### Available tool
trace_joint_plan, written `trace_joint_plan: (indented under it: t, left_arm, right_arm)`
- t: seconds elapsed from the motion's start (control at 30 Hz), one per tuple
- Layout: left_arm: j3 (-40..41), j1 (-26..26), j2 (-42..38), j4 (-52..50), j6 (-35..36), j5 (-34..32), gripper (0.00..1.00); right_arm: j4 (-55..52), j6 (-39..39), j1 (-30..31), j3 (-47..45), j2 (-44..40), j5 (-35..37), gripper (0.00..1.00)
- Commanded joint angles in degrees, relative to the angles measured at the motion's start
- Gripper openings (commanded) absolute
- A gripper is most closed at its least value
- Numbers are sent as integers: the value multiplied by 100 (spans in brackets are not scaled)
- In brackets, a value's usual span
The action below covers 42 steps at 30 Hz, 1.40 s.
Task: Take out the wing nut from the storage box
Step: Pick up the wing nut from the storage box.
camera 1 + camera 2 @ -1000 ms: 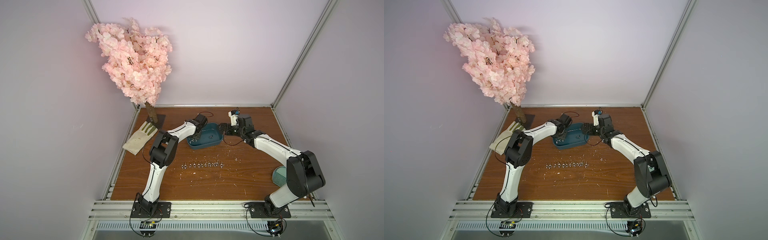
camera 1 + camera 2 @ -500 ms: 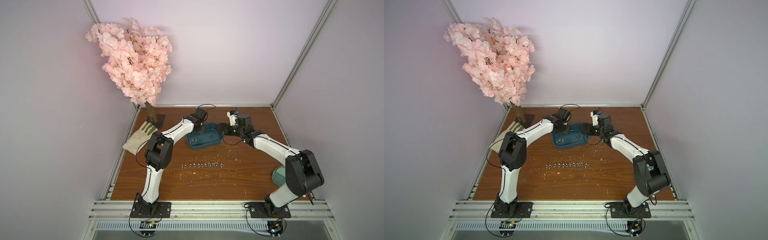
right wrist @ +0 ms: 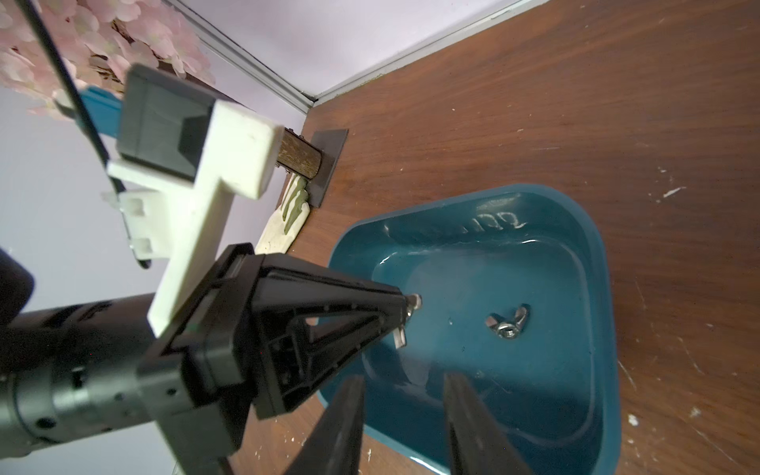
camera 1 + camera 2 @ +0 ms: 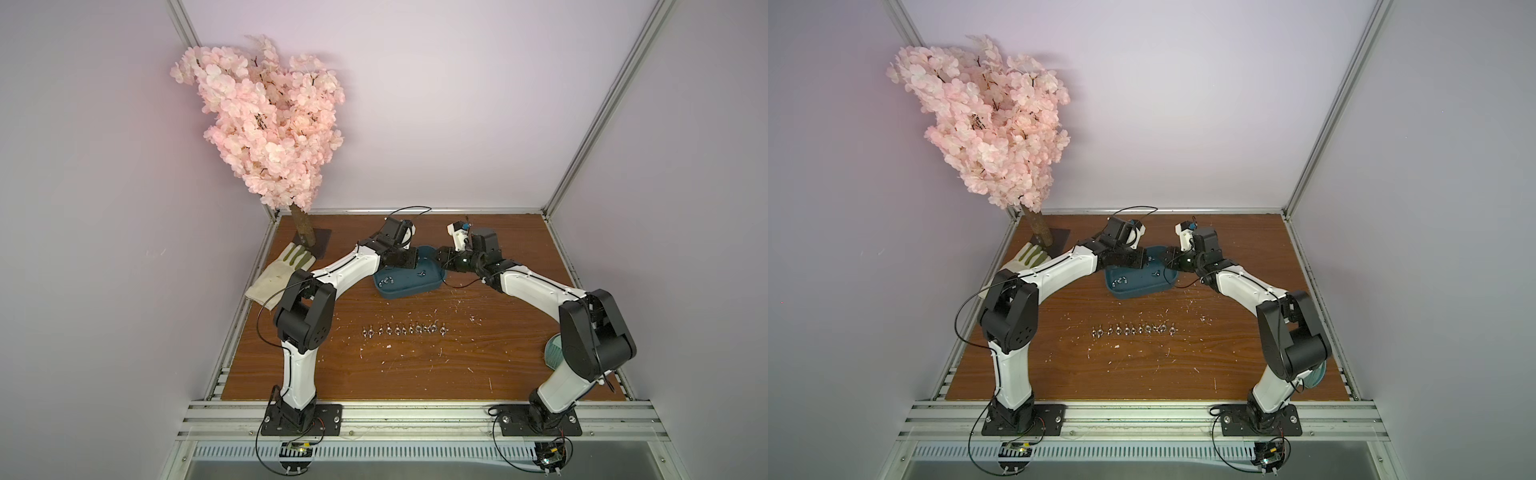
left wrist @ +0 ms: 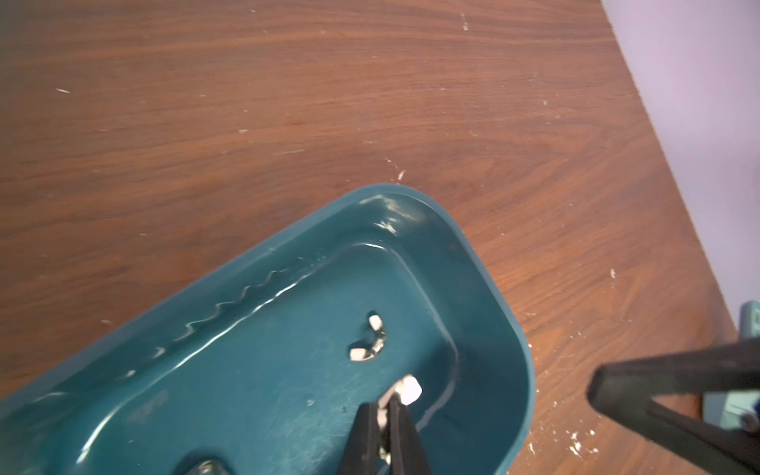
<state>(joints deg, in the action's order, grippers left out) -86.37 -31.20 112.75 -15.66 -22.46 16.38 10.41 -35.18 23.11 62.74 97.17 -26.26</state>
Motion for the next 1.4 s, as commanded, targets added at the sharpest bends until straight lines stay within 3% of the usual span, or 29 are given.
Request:
trace_joint_plan:
  t: [0.0, 0.53, 0.9, 1.37]
  left_arm:
    - [98, -58, -279, 430, -46, 555, 10]
    - [375, -63, -418, 652, -82, 1033, 9]
    - [357, -62, -420, 644, -136, 968, 9]
    - [356, -62, -449, 661, -162, 950, 9]
  right_arm:
    - [222, -127, -15, 278, 54, -212, 34]
    - [195, -260, -35, 501, 369, -159, 29]
    - [255, -338, -35, 389, 404, -261, 21]
    - [322, -449, -11, 274, 479, -409, 19]
